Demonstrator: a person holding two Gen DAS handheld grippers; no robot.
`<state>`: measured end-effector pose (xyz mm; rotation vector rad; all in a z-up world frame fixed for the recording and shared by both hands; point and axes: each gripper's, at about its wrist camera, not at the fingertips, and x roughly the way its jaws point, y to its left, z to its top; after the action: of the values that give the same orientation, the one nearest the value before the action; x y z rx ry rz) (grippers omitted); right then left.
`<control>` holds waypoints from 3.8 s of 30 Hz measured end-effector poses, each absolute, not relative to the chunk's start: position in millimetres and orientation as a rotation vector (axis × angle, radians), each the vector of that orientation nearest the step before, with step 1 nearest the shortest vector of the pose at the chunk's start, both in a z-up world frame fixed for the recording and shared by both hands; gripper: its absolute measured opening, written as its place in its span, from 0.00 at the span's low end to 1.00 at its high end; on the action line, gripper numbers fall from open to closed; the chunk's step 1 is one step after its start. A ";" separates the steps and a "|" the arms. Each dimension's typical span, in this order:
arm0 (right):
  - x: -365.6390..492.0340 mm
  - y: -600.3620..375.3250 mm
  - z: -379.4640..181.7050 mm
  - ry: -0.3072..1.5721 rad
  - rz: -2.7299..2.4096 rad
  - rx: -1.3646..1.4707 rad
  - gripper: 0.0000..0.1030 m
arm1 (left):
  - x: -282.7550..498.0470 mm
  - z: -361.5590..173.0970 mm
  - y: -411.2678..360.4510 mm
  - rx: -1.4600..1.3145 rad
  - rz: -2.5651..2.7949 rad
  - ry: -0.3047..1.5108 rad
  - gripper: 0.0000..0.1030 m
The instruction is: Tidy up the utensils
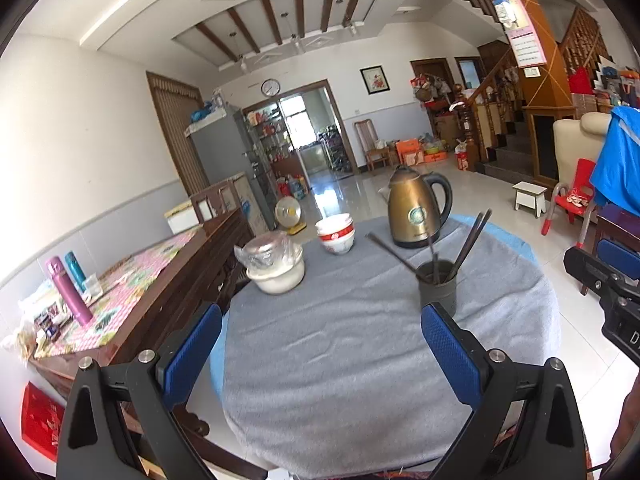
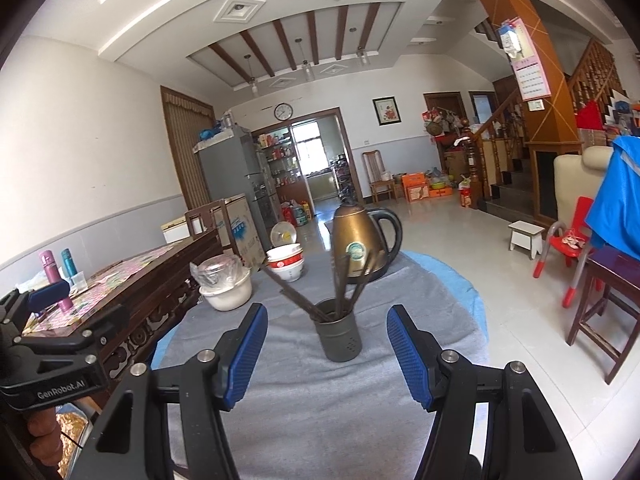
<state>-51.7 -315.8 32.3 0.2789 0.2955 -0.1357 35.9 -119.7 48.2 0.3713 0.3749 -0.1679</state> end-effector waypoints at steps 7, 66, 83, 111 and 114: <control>-40.3 -291.2 30.5 0.329 -0.100 0.258 0.65 | 44.5 41.6 -90.5 0.340 -0.131 0.410 0.97; -35.3 -240.5 34.9 0.328 -0.053 0.158 0.65 | 58.8 34.4 -32.4 0.224 -0.067 0.473 0.97; -34.6 -242.7 33.5 0.345 -0.076 0.174 0.65 | 58.8 33.1 -31.4 0.222 -0.067 0.477 0.97; -34.8 -242.2 31.1 0.345 -0.082 0.181 0.65 | 62.4 27.6 -27.0 0.216 -0.065 0.497 0.97; -34.8 -241.0 29.4 0.344 -0.085 0.182 0.65 | 62.6 26.5 -26.9 0.216 -0.068 0.500 0.97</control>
<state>-34.8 -241.0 29.4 0.1822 0.3439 -0.0851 62.6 -26.9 26.5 0.2159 0.4999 -0.0678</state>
